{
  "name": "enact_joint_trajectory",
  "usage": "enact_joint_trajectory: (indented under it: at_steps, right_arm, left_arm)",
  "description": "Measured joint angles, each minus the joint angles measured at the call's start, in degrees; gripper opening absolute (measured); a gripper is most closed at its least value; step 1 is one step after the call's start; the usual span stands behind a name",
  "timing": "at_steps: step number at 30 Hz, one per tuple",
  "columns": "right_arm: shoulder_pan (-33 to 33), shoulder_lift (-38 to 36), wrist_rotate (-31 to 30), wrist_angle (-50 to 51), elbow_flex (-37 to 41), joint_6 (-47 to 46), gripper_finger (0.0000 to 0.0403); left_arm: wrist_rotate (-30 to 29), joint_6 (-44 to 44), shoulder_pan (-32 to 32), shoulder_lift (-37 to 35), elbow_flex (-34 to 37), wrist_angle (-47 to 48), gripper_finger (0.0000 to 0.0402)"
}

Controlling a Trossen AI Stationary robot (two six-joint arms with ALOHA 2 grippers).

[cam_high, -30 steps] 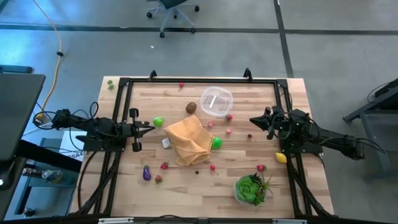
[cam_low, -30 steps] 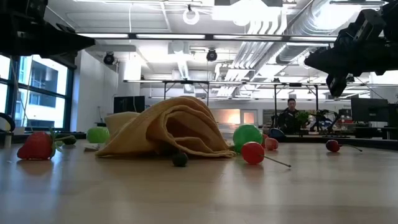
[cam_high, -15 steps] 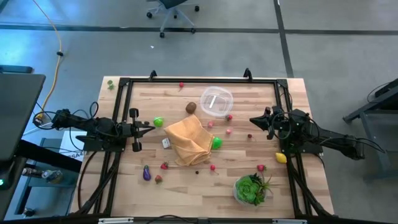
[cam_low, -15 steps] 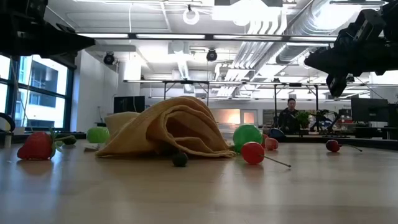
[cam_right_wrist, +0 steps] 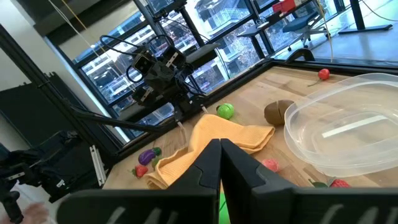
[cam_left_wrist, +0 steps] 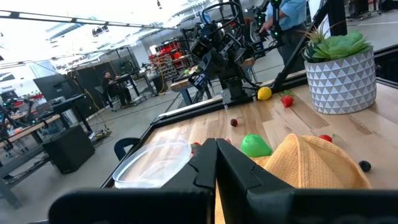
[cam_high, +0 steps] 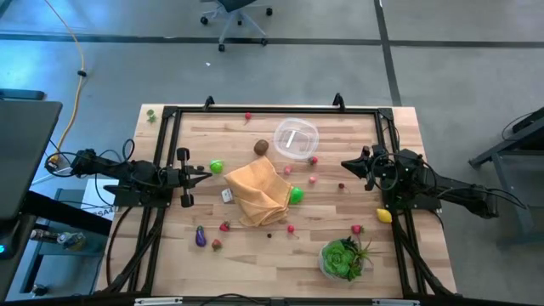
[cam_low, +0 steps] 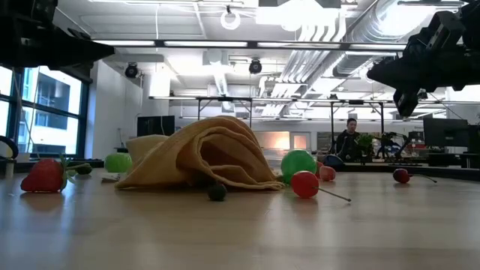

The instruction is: Pick and placing Produce into tupperware

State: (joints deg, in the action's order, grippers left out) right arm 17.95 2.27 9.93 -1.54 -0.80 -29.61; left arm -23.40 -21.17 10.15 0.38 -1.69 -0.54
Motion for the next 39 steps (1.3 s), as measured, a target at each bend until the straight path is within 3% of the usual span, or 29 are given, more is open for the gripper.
enact_joint_trajectory:
  at_steps: [10, 17, 26, 28, 34, 39]
  right_arm:
    - [0.0, 0.0, -1.4, 0.1, 0.0, 10.0, 0.0]
    - [0.0, 0.0, -1.5, 0.1, 0.0, -6.2, 0.0]
    - [0.0, 0.0, -3.9, -5.0, 0.0, -12.9, 0.0]
    - [0.0, 0.0, -2.6, -9.2, 0.0, -12.7, 0.0]
    - [0.0, 0.0, 5.4, -21.2, 0.0, -8.2, 0.0]
    - [0.0, 0.0, 6.1, -22.4, 0.0, -5.7, 0.0]
  left_arm:
    - [-0.7, -1.3, 0.0, 0.0, 0.0, 0.0, 0.0001]
    - [-0.6, -1.5, 0.0, 0.0, 0.0, 0.0, 0.0001]
    - [-0.1, 1.4, 0.0, 0.0, 0.0, -0.7, 0.0001]
    - [1.7, 2.2, 0.0, 0.0, 0.0, -4.4, 0.0001]
    - [17.8, -2.8, 0.0, 0.1, -5.4, -13.0, 0.0001]
    - [13.7, -3.1, 0.0, 4.1, -14.5, -2.4, 0.0001]
